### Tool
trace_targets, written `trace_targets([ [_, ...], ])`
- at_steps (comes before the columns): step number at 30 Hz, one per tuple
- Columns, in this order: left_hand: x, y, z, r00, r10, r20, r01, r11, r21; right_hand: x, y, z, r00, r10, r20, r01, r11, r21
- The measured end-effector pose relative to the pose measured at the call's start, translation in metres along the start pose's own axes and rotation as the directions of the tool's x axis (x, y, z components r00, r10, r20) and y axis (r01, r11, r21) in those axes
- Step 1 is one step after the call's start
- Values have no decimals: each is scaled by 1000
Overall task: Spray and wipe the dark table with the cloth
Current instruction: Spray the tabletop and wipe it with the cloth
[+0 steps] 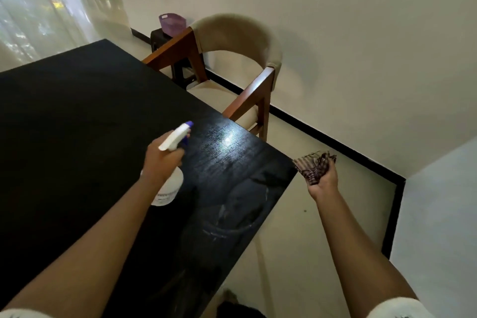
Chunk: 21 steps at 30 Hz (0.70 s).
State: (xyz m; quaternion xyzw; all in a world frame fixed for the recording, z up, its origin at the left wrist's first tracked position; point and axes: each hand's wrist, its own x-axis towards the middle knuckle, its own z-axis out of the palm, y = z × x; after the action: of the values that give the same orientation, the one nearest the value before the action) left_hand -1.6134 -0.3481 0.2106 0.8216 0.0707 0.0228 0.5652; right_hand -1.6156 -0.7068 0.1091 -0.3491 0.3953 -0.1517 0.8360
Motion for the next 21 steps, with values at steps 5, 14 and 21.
trace_targets([
  [5,-44,21,39,943,-200,266,224,973,-63,-36,0,-31,1000,1,7,-1,995,104],
  [14,-108,22,117,848,-416,328,397,909,127,-32,-18,-54,995,13,94,-8,998,-58],
  [21,-101,18,163,859,-461,222,435,886,159,15,-32,-59,960,-69,271,166,922,-350],
])
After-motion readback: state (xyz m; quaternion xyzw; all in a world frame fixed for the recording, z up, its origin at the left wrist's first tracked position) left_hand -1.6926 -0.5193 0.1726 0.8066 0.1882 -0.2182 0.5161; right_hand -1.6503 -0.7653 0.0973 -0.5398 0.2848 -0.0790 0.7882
